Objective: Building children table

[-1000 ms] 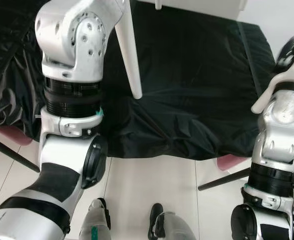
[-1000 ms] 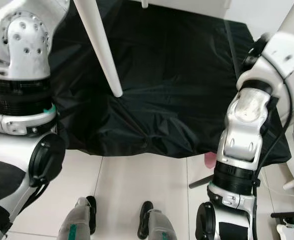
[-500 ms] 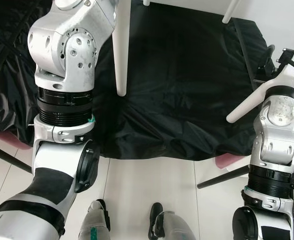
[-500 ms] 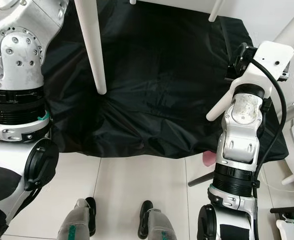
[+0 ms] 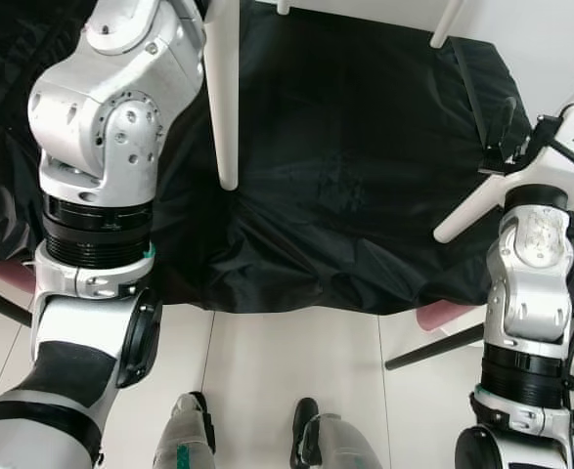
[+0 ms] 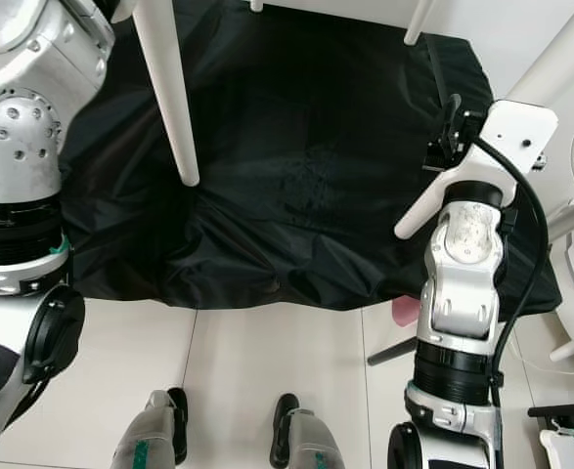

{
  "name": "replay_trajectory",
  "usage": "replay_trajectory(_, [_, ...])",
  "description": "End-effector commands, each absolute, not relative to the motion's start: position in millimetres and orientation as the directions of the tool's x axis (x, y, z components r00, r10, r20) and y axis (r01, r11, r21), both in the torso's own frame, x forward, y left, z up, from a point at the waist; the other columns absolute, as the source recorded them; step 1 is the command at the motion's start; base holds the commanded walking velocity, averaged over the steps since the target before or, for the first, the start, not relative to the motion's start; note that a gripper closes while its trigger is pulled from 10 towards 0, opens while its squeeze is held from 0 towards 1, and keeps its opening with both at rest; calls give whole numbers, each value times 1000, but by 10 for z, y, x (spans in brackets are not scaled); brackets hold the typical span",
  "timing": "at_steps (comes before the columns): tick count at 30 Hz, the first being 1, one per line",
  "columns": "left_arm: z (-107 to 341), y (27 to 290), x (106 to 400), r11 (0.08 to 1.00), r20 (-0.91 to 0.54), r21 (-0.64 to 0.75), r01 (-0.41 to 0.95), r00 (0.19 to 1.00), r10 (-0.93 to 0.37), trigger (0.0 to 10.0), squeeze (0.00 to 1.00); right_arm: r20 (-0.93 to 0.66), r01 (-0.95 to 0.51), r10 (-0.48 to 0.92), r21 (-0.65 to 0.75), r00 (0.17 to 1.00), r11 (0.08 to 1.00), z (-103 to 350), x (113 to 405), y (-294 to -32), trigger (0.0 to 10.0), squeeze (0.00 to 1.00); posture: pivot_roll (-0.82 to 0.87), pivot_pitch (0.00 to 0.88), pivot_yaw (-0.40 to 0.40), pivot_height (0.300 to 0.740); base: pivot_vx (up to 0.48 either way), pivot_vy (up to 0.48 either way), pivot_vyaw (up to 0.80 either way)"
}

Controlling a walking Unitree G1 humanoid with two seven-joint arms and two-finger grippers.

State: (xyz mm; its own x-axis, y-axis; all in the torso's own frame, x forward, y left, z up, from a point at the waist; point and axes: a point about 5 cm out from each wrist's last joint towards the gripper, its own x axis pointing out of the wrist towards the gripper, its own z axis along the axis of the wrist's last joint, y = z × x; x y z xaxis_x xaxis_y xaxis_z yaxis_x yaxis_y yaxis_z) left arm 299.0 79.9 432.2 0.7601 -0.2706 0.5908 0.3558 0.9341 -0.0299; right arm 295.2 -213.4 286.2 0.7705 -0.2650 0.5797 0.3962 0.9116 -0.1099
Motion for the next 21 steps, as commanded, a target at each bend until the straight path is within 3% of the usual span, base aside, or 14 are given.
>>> replay_trajectory(1, [4337,614,2855,819,577,174,547,617,-535,10000,0,584,356,-230,-109,779,928,2812,2929,-2073,10000,0,155,256,-53,740,0,0,0])
replay_trajectory(13, [4208,650,2937,849,511,189,493,689,-514,10000,0,611,351,-202,-133,766,927,2641,2792,-2031,10000,0,146,256,-49,740,0,0,0])
replay_trajectory(15, [3655,1096,2953,900,495,194,389,753,-433,10000,0,595,339,-185,-158,782,927,2577,2777,-2027,10000,0,138,257,-45,740,0,0,0])
replay_trajectory(21, [3369,1393,2834,934,460,236,270,815,-352,10000,0,590,329,-169,-175,789,928,2538,2790,-2033,10000,0,145,259,-54,740,0,0,0])
